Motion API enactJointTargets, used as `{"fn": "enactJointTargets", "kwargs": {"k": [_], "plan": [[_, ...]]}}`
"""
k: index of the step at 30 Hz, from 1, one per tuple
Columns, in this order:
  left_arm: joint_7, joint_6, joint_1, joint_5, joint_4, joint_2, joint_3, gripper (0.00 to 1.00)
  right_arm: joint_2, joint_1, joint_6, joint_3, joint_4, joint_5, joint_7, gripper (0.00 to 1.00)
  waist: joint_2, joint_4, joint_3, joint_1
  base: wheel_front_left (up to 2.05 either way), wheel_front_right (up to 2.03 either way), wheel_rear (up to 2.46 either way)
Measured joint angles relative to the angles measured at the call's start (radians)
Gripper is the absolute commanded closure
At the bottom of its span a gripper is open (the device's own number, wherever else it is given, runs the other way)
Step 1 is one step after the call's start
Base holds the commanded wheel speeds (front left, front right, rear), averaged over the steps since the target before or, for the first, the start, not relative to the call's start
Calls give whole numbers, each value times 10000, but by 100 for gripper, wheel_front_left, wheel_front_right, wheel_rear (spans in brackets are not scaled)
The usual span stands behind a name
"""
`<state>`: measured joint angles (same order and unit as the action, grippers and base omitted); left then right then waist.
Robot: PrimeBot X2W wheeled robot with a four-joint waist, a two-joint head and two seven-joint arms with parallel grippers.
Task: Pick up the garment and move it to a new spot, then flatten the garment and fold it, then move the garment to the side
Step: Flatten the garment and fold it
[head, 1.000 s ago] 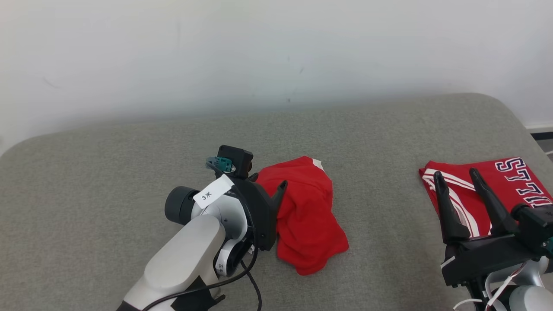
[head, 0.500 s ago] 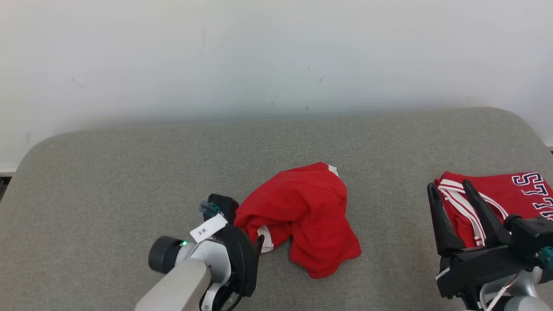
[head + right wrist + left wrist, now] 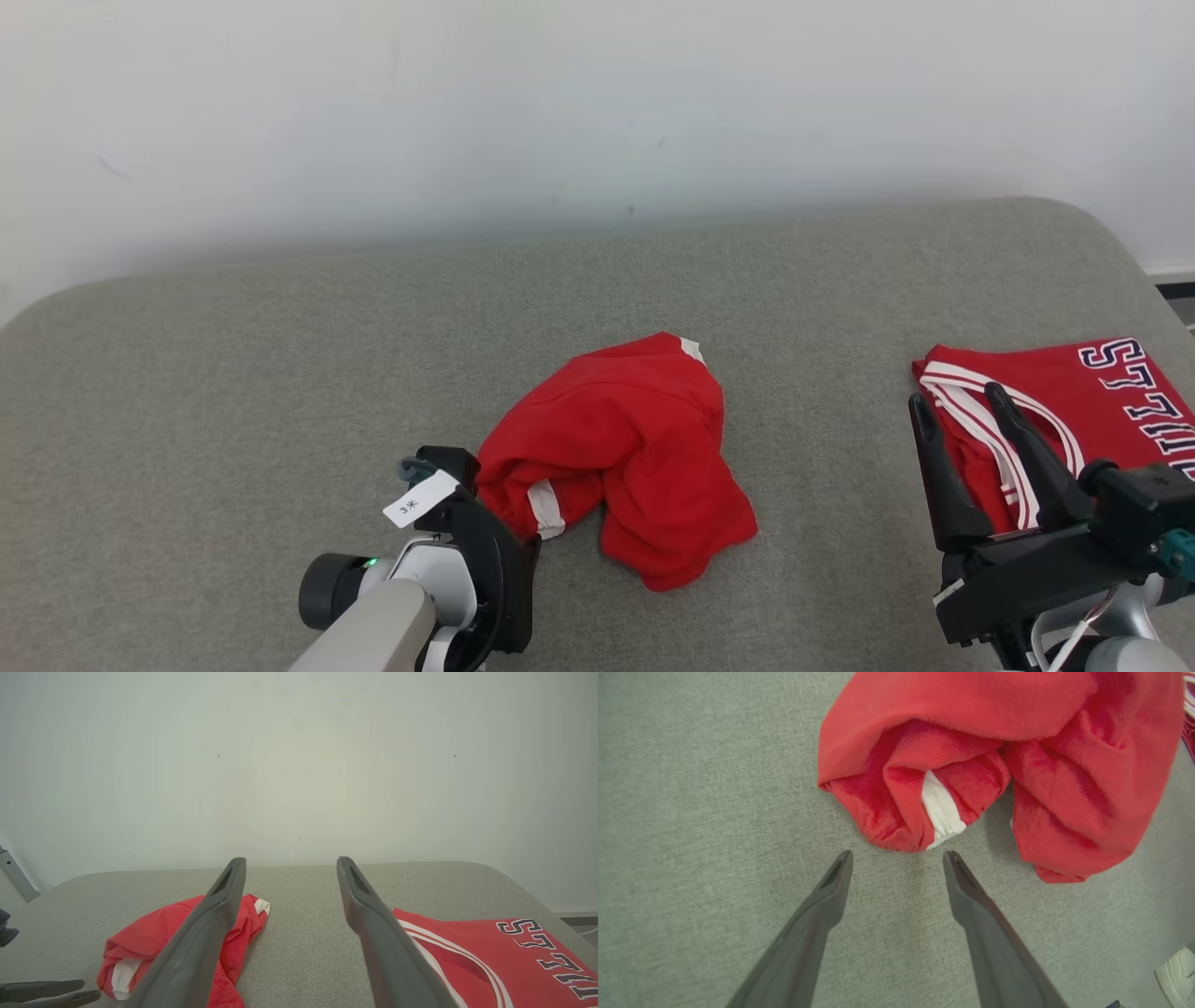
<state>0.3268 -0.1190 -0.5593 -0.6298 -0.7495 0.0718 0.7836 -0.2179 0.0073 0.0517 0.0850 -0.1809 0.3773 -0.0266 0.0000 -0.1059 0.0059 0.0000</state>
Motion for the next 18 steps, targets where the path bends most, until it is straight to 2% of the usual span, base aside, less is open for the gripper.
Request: {"fn": "enactJointTargets", "kwargs": {"k": [12, 13, 14, 15, 18], "plan": [[-23, -42, -676, 23, -554, -125, -257, 0, -36, -373, 0, -63, -134, 0, -8, 0, 0, -408, 675, 1, 0, 0, 0], [-23, -44, -720, 33, -642, -142, -251, 41, -36, -402, 2, -79, -109, 0, -4, 0, 0, -428, 717, 1, 0, 0, 0], [-23, -44, -753, 33, -719, -151, -245, 77, -36, -403, 8, -84, -92, 0, -4, 0, 1, -444, 751, 1, 0, 0, 0], [-23, -44, -784, 33, -765, -151, -230, 100, -36, -402, 8, -84, -77, 0, -4, 0, 1, -455, 776, 1, 0, 0, 0], [-54, -44, -845, 35, -786, -167, -201, 100, -38, -405, 13, -138, -69, 0, 0, 0, 0, -437, 824, 1, 0, 0, 0]]}}
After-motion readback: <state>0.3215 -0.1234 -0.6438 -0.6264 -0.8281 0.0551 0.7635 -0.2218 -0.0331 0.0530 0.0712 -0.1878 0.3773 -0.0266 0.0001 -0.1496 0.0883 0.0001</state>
